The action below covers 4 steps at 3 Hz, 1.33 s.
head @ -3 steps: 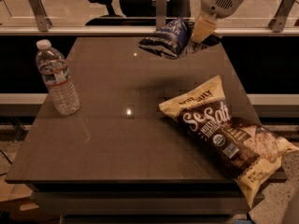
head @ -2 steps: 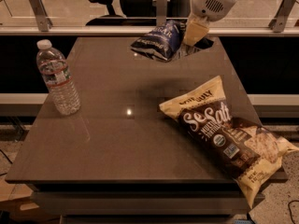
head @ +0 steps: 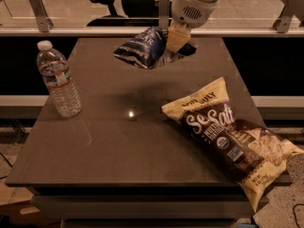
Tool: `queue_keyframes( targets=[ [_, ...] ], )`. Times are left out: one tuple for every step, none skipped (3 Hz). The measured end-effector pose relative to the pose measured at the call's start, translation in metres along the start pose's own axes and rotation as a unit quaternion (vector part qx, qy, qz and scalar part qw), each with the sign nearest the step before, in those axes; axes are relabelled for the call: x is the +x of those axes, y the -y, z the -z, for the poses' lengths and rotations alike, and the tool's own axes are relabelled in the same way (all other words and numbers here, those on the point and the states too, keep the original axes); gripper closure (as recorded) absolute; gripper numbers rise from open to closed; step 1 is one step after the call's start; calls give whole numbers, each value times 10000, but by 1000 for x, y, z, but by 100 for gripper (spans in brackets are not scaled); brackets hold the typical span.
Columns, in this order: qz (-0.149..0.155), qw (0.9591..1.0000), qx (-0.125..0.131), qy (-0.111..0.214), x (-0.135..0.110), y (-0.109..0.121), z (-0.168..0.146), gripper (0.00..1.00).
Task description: Move blue chip bag near water bottle
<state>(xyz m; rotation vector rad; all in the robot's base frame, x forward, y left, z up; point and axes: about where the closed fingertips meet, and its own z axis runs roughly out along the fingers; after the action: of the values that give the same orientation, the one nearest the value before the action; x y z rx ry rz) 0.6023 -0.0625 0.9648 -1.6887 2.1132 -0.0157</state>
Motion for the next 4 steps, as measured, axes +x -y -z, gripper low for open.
queue_keyframes(
  targets=[
    [-83, 9999, -83, 93, -14, -18, -10, 100],
    [-106, 9996, -146, 194, -27, -31, -19, 100],
    [-75, 9991, -261, 336, -42, -39, -34, 100],
    [4, 9981, -369, 493, -58, -41, -48, 100]
  ],
)
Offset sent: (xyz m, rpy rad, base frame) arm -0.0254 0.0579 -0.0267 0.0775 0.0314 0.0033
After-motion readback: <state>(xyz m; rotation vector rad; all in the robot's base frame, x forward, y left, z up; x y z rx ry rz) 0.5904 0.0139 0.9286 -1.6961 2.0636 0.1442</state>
